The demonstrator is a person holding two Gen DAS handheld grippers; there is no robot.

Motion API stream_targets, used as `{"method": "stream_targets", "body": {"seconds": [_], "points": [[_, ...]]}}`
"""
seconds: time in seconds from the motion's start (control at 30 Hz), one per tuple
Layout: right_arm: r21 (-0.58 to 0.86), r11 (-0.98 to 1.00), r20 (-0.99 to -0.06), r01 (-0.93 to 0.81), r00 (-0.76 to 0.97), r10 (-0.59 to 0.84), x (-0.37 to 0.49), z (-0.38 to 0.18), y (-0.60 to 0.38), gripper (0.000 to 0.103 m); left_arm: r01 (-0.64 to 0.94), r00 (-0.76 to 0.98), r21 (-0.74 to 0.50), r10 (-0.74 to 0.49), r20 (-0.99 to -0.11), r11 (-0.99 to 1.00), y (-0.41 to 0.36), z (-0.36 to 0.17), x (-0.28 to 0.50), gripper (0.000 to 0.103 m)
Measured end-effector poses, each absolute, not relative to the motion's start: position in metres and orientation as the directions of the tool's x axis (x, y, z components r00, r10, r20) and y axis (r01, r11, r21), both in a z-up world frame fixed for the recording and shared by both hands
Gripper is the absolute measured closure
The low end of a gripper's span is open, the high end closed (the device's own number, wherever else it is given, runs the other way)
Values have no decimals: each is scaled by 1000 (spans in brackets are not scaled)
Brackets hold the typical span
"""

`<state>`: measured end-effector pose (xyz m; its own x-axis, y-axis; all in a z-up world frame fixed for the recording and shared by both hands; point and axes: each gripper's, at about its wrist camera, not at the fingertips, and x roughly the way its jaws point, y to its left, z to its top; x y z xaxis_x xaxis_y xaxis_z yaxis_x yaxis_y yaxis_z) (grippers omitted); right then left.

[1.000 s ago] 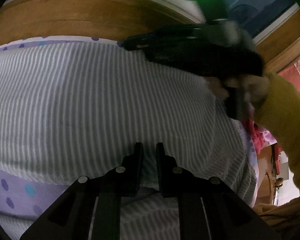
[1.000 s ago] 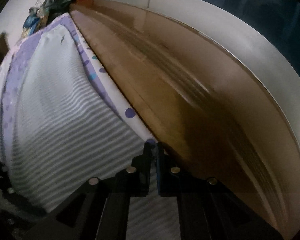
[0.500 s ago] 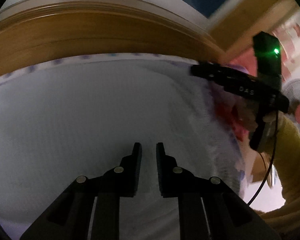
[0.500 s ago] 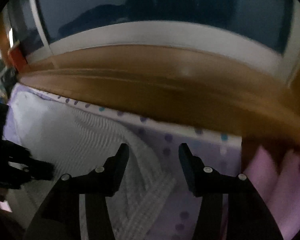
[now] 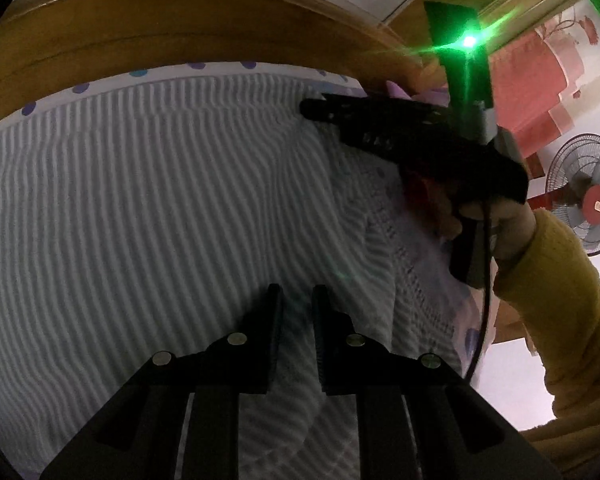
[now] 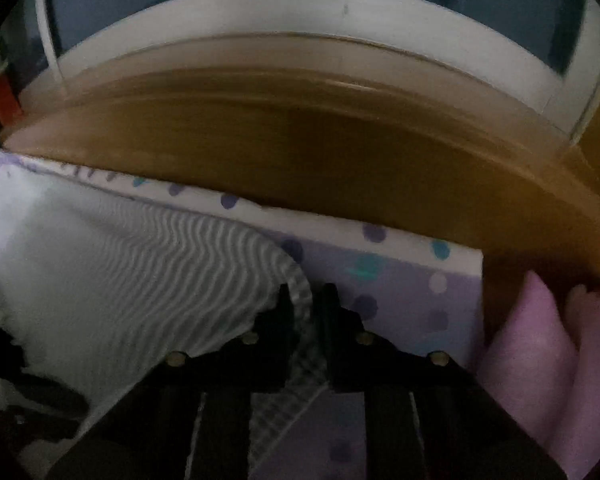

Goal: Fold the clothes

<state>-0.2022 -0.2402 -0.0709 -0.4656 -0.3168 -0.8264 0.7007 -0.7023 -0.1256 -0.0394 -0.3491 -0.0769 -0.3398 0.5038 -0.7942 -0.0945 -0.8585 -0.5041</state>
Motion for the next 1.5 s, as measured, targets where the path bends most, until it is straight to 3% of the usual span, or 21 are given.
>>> {"method": "stream_targets", "body": {"seconds": [0.1, 0.4, 0.5, 0.63, 0.67, 0.73, 0.77, 0.87, 1.13, 1.4, 1.5], "points": [[-140, -709, -828, 691, -474, -298, -198, -66, -238, 73, -86, -342, -502, 499, -796, -860, -345, -77, -41, 88], [-43, -711, -746, 702, -496, -444, -124, -12, -196, 68, -65, -438, -441, 423, -793, -895, -374, -52, -2, 88], [32, -665, -779, 747, -398, -485, -91, -40, -208, 68, -43, -441, -424, 398, -804, -905, -377, -52, 6, 88], [19, -666, -829, 746, -361, -427, -81, -79, -194, 67, -7, -453, -412, 370, -811, -911, -379, -53, 23, 88], [17, -668, -835, 744, -357, -419, -81, -82, -186, 63, 2, -456, -406, 361, -813, -914, -379, -53, 28, 88], [34, -690, -830, 723, -364, -422, -89, -83, -170, 42, 22, -462, -390, 336, -821, -921, -381, -50, 42, 88], [51, -705, -833, 708, -359, -422, -94, -81, -161, 41, 33, -465, -380, 322, -825, -924, -382, -48, 51, 88], [117, -721, -811, 683, -354, -467, -95, -73, -144, 41, 59, -469, -344, 278, -838, -937, -390, -42, 84, 88], [18, -640, -686, 768, -456, -567, -29, -23, -128, 39, 66, -462, -282, 221, -859, -957, -383, -36, 153, 87], [-62, -416, -785, 907, -302, -542, 53, -37, -147, 39, 65, -484, -363, 289, -826, -929, -383, -41, 222, 82], [-107, -320, -824, 941, -264, -501, 75, -59, -163, 39, -23, -490, -351, 317, -812, -936, -370, -41, 242, 69]]}}
